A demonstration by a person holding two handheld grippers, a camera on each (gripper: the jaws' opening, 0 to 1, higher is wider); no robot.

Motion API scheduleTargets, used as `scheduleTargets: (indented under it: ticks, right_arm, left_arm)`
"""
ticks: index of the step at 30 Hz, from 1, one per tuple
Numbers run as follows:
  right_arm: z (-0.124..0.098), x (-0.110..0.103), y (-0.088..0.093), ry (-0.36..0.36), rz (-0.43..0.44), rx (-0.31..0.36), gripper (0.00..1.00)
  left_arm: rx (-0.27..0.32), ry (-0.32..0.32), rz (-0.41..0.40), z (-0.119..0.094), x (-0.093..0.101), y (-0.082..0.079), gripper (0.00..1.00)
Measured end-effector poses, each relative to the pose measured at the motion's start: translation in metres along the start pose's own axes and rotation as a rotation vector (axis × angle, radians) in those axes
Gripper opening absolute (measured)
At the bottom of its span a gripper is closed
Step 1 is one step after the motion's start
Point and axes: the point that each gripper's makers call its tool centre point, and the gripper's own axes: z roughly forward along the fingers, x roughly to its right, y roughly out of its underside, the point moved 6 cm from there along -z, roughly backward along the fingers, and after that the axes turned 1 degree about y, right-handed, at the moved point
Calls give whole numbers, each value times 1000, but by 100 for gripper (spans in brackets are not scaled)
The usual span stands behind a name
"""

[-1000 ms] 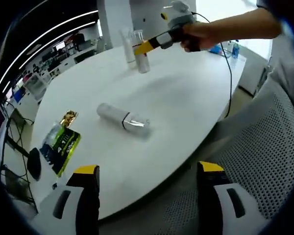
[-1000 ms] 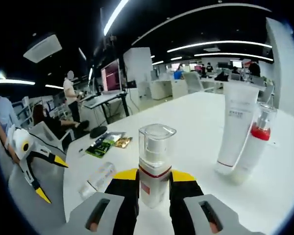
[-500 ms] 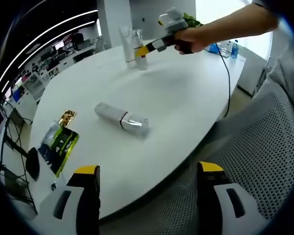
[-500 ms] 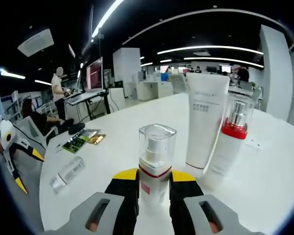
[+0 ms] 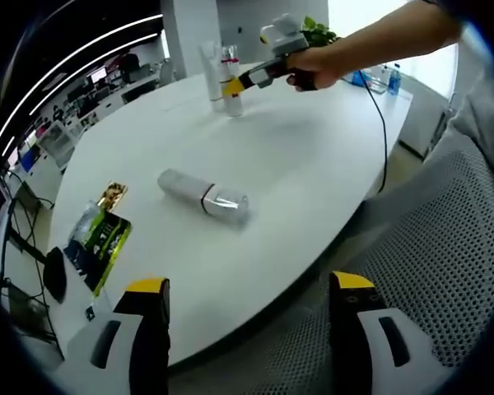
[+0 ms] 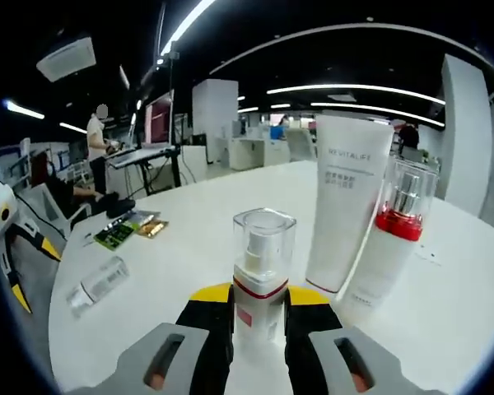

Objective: Arrange the skincare products in the storage area until every visible bottle or jar stands upright without overlapping.

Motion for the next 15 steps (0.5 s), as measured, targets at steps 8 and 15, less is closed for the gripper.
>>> scheduleTargets:
  ticks: [8,15]
  right_arm:
    - [3,5,6,18,-25,-8,15]
    - [2,4,9,14,-16,24,16]
  left_arm:
    - [-1,3,1,1,0,0,74]
    - [3,2,-13,0,0,0,74]
